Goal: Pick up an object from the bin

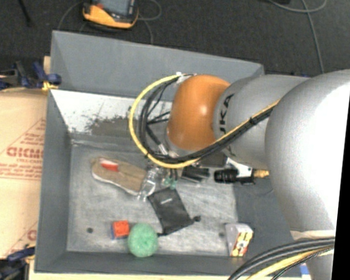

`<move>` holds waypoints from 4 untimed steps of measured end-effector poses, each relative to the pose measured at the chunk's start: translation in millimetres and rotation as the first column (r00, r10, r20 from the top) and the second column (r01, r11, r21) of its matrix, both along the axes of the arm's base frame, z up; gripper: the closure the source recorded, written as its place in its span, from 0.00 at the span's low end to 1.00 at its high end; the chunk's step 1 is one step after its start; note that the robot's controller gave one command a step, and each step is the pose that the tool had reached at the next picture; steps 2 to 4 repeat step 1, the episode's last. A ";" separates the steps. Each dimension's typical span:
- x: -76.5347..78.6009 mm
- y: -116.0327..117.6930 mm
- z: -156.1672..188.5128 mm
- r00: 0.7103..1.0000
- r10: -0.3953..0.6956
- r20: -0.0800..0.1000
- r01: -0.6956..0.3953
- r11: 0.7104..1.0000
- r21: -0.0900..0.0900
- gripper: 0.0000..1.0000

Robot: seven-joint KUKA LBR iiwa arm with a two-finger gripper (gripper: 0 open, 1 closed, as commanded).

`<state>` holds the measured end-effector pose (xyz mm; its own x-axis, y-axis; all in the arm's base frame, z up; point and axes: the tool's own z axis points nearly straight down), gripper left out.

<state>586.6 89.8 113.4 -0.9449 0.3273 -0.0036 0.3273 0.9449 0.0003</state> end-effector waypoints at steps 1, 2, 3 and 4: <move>-0.3 -0.2 11.0 1.000 0.000 -0.002 0.000 1.000 0.000 1.00; -0.3 -0.2 11.0 1.000 0.000 -0.002 0.000 1.000 0.000 1.00; -0.3 -0.2 11.0 1.000 0.000 -0.002 0.000 1.000 0.000 1.00; -0.3 -0.2 11.0 1.000 0.000 -0.002 0.000 1.000 0.000 1.00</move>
Offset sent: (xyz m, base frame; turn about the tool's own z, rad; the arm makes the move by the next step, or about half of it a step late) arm -0.0001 0.0000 0.0202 0.0000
